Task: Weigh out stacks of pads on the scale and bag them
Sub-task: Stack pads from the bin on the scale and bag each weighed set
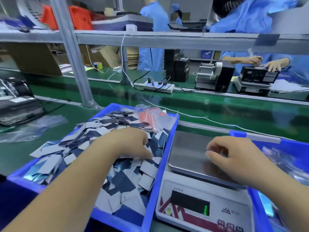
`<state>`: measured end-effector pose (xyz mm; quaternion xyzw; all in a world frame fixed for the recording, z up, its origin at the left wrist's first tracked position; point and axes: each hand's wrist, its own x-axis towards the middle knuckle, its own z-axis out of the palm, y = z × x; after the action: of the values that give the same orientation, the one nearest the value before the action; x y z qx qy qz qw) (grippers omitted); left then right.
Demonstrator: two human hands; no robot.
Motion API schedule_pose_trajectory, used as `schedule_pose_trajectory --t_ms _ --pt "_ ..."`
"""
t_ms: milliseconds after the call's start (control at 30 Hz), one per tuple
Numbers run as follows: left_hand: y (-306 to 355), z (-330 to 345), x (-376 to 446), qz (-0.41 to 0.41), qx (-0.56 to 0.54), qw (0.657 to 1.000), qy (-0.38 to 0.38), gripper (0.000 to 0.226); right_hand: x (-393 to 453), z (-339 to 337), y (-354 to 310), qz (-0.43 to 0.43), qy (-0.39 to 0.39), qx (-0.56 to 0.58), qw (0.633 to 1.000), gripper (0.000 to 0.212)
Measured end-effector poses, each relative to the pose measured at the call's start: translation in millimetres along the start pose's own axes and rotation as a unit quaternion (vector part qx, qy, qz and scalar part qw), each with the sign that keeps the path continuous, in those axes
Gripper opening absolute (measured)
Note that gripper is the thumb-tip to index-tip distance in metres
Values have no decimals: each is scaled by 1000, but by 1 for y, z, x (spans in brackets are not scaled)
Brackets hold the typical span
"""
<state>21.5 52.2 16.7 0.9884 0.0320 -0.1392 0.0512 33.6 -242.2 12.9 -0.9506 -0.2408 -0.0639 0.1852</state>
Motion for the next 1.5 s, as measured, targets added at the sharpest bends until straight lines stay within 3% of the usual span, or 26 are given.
schedule_pose_trajectory --t_ms 200,300,467,600,700,867,967,1233,1500 --pt "9 1 12 -23 -23 998 57 30 -1 2 0 -2 15 36 999 13" --pt "12 2 18 -46 -18 996 80 36 -1 4 -3 -6 17 55 998 15" --pt "25 -2 34 -71 -44 982 168 25 -3 5 -7 -13 18 66 998 17" --pt "46 9 49 -51 -100 987 118 54 -3 3 -5 -7 24 73 997 18" --pt "52 20 59 -58 -83 986 130 65 -3 2 -3 -6 26 77 997 18" --pt "47 23 65 -52 -122 978 160 47 -4 1 -2 -6 25 88 996 19" --pt "47 21 65 -55 -122 979 152 44 -4 2 -2 -3 25 93 995 19" --pt "53 13 56 -52 -146 980 127 12 -3 3 3 0 27 92 995 20" --pt "56 10 46 -42 -186 973 128 17 -2 5 5 -1 24 87 996 19"
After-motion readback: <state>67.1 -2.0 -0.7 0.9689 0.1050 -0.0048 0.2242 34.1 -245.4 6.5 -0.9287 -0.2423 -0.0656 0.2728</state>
